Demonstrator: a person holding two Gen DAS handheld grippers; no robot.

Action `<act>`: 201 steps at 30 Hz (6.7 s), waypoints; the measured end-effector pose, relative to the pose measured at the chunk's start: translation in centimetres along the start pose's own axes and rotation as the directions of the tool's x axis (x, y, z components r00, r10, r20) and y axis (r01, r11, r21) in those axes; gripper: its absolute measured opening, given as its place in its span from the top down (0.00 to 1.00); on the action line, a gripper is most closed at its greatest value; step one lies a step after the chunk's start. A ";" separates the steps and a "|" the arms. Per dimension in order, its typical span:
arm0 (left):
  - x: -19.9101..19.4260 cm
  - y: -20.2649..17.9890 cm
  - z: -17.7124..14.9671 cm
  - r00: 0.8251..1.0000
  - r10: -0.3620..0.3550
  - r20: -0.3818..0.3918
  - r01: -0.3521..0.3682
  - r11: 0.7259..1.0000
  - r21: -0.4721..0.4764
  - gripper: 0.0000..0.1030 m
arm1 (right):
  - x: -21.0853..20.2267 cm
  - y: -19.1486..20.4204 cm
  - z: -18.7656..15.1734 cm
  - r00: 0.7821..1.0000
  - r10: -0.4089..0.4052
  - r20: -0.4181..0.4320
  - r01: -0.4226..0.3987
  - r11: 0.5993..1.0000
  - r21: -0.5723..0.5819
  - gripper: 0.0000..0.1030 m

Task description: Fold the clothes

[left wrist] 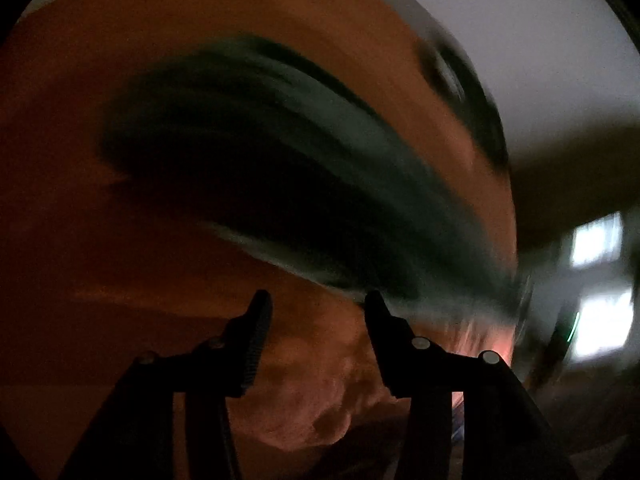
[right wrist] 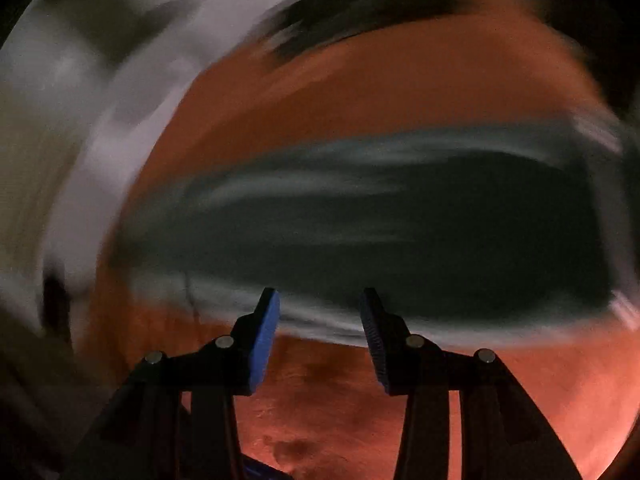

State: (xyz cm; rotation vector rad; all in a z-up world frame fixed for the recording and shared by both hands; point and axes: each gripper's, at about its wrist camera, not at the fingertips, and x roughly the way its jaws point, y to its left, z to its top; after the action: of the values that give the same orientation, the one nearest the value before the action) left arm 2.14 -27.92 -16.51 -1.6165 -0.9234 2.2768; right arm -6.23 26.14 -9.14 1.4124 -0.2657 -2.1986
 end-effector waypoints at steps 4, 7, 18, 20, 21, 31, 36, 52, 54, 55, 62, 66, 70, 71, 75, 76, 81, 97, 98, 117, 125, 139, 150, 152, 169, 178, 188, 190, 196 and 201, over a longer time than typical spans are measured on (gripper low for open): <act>7.8 -6.0 -1.4 0.987 -0.025 -0.156 0.050 0.986 0.161 0.52 | 7.4 8.3 -1.2 0.996 0.050 -0.076 -0.069 0.957 -0.282 0.60; 12.2 -7.7 -1.1 0.986 -0.061 -0.157 0.075 0.994 0.084 0.52 | 10.1 12.9 -2.1 0.999 0.009 -0.045 -0.029 0.878 -0.478 0.60; 14.1 -10.7 -1.2 0.989 0.148 0.028 -0.150 0.985 0.089 0.89 | 15.6 15.6 -2.1 0.993 -0.116 -0.005 0.089 0.788 -0.609 0.83; 14.1 -10.4 -1.3 0.985 0.167 0.033 -0.169 0.983 0.065 0.90 | 15.8 14.6 -1.1 0.991 -0.136 0.010 0.117 0.810 -0.575 0.89; 14.2 -10.2 -1.3 0.984 0.173 0.033 -0.175 0.983 0.054 0.90 | 15.8 13.9 -0.7 0.989 -0.149 0.010 0.130 0.823 -0.553 0.90; 11.1 -11.0 -3.6 0.966 0.256 -0.027 -0.243 0.942 0.231 0.88 | 9.9 15.4 2.3 0.987 0.161 -0.017 -0.139 0.785 -0.603 0.89; 11.5 -11.2 -3.0 0.961 0.275 -0.012 -0.265 0.936 0.232 0.87 | 14.5 19.4 3.4 0.980 0.150 -0.130 -0.198 0.677 -0.709 0.89; 9.2 -10.5 -2.7 0.983 0.175 0.056 -0.182 0.968 0.173 0.85 | 21.6 20.4 8.1 0.899 0.275 -0.340 -0.419 0.762 -0.493 0.51; 9.4 -10.1 -2.5 0.986 0.161 0.047 -0.166 0.975 0.150 0.84 | 22.3 20.7 8.0 0.897 0.259 -0.358 -0.418 0.761 -0.496 0.51; 9.5 -9.9 -2.6 0.988 0.151 0.043 -0.155 0.978 0.141 0.84 | 22.9 21.1 7.7 0.897 0.235 -0.375 -0.412 0.753 -0.513 0.54; 9.9 -10.2 -2.6 0.992 0.122 0.023 -0.124 0.978 0.167 0.83 | 19.2 21.0 9.0 0.930 0.269 -0.249 -0.363 0.773 -0.521 0.93; 10.5 -11.2 -1.4 0.998 0.051 0.024 -0.054 0.987 0.153 0.83 | 16.4 21.0 10.9 0.930 0.295 -0.218 -0.366 0.786 -0.498 0.93; 11.1 -12.8 -0.6 0.998 0.033 0.051 -0.043 0.981 0.190 0.82 | 14.5 21.4 11.0 0.935 0.301 -0.185 -0.353 0.779 -0.518 0.93; 11.4 -13.0 -0.2 0.998 0.022 0.058 -0.033 0.982 0.187 0.82 | 14.3 21.5 10.9 0.937 0.302 -0.178 -0.350 0.776 -0.524 0.94; 12.8 -13.2 1.4 0.997 -0.038 0.070 0.029 0.991 0.127 0.75 | 14.4 21.8 10.2 0.941 0.282 -0.189 -0.340 0.769 -0.542 0.97; 13.3 -13.1 1.6 0.996 -0.035 0.079 0.025 0.992 0.125 0.74 | 14.4 21.7 10.1 0.941 0.279 -0.191 -0.338 0.768 -0.544 0.97; 14.9 -10.8 1.7 0.999 -0.006 0.038 0.006 1.000 0.018 0.74 | 14.5 19.9 10.8 0.951 0.240 -0.196 -0.308 0.799 -0.516 0.94; 14.6 -9.3 0.5 0.999 -0.012 0.038 0.013 1.000 -0.017 0.70 | 16.8 20.8 10.9 0.944 0.197 -0.264 -0.323 0.711 -0.625 0.94; 14.8 -9.0 0.8 0.999 -0.017 0.042 0.019 0.999 -0.038 0.70 | 15.5 21.2 10.6 0.946 0.222 -0.235 -0.323 0.701 -0.636 0.94; 11.0 -1.9 0.0 0.994 -0.032 0.107 0.062 0.954 -0.293 0.70 | 15.7 18.6 4.0 0.976 0.095 -0.195 -0.211 0.630 -0.747 0.85; 4.0 3.6 2.9 0.979 0.043 0.201 0.024 0.948 -0.317 0.47 | 14.6 20.0 1.8 0.994 0.029 -0.103 -0.104 0.465 -0.879 0.85; 3.5 10.4 3.0 0.963 -0.025 0.267 0.131 0.913 -0.386 0.81 | 13.7 19.6 2.3 0.999 -0.045 0.002 0.021 0.432 -0.902 0.90; 1.2 9.7 7.3 0.960 0.190 0.207 -0.101 0.921 -0.377 0.42 | 5.3 7.2 6.0 0.998 -0.005 0.056 0.032 0.872 -0.489 0.90; 3.0 10.7 8.2 0.959 0.226 0.171 -0.140 0.901 -0.410 0.68 | 3.1 3.5 6.2 0.995 -0.027 0.101 0.060 0.941 -0.333 0.90; -1.3 -9.3 6.7 0.914 0.299 0.274 -0.320 0.947 0.033 0.55 | -11.8 -22.5 -2.6 0.911 -0.396 0.117 0.278 0.797 0.536 0.90; 16.4 -20.0 6.8 0.992 0.092 -0.088 -0.054 0.927 0.371 0.52 | -17.9 -33.9 -3.7 0.849 -0.479 0.222 0.108 0.570 0.815 0.73; 22.3 -15.4 5.0 0.984 0.119 -0.136 -0.079 0.960 0.267 0.52 | -15.7 -35.5 -2.4 0.877 -0.479 0.035 0.258 0.530 0.808 0.73; 22.6 -15.3 4.9 0.986 0.110 -0.128 -0.073 0.962 0.264 0.52 | -16.9 -35.5 -4.5 0.868 -0.487 0.102 0.169 0.481 0.860 0.62; 23.0 -16.2 5.9 0.988 0.109 -0.110 -0.073 0.956 0.285 0.52 | -17.0 -35.3 -10.4 0.860 -0.449 0.243 -0.062 0.380 0.923 0.58; 23.0 -16.7 6.0 0.989 0.110 -0.101 -0.079 0.959 0.274 0.52 | -16.1 -36.3 -8.5 0.866 -0.404 0.295 -0.101 0.437 0.894 0.76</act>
State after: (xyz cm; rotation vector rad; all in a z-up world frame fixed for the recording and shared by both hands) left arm -15.24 -5.62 -23.36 -1.6792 -0.4934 2.2258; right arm -4.57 66.25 -15.51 1.2980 -1.8121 -2.6603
